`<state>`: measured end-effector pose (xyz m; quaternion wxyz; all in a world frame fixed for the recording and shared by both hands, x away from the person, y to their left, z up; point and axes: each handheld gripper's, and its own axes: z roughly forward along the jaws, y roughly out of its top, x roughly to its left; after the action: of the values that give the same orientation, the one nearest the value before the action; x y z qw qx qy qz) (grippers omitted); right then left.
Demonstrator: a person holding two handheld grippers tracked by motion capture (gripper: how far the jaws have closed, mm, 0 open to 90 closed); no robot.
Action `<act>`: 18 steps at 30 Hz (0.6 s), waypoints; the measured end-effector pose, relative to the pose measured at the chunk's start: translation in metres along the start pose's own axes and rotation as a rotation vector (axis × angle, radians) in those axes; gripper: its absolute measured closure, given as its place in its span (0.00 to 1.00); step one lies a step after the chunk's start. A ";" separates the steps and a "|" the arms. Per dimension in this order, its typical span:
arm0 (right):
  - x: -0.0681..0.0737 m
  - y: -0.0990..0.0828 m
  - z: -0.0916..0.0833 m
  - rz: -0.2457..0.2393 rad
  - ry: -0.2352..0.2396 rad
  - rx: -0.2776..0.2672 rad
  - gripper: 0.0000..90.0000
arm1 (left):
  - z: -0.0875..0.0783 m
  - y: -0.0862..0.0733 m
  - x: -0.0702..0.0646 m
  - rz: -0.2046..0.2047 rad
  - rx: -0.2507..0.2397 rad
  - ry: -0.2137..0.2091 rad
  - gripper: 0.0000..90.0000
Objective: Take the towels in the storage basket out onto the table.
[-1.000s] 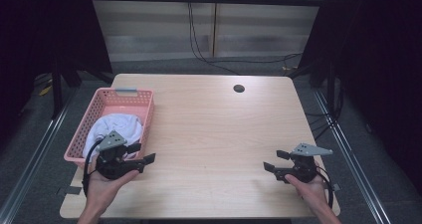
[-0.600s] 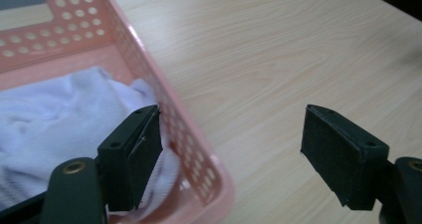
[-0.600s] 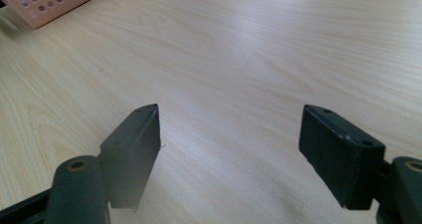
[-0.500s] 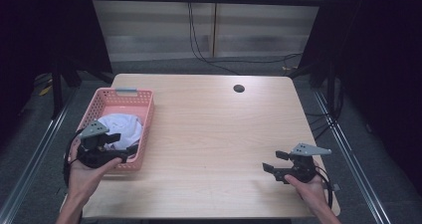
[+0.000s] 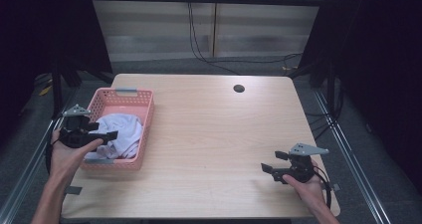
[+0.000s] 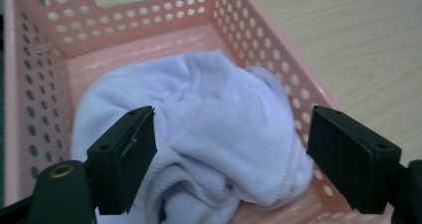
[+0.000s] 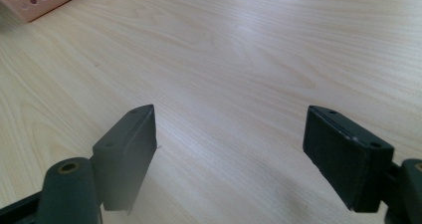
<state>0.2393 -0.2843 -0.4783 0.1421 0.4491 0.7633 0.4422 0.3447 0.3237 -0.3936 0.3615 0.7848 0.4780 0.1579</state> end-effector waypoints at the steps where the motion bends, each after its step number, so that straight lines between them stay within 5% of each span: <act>1: 0.000 0.000 0.000 -0.004 -0.001 0.001 0.23 | 0.000 0.001 0.004 0.002 0.006 0.001 0.20; 5: 0.000 0.000 0.001 -0.005 0.006 0.005 0.23 | 0.010 -0.001 0.015 -0.014 0.019 0.002 0.21; 10: 0.001 0.000 0.002 -0.003 0.012 0.010 0.22 | 0.025 0.001 0.030 -0.014 0.108 -0.003 0.17; 12: 0.001 0.000 0.003 -0.010 0.014 0.014 0.22 | 0.029 0.005 0.036 -0.021 0.138 0.032 0.20; 16: 0.001 0.000 0.004 -0.019 0.016 0.020 0.22 | 0.044 0.004 0.037 -0.054 0.181 0.000 0.18; 18: 0.001 0.000 0.004 -0.017 0.015 0.023 0.22 | 0.052 0.002 0.036 -0.024 0.249 -0.008 0.18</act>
<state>0.2409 -0.2810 -0.4806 0.1347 0.4408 0.7732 0.4356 0.3949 0.3327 -0.4311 0.2650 0.8184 0.5019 0.0898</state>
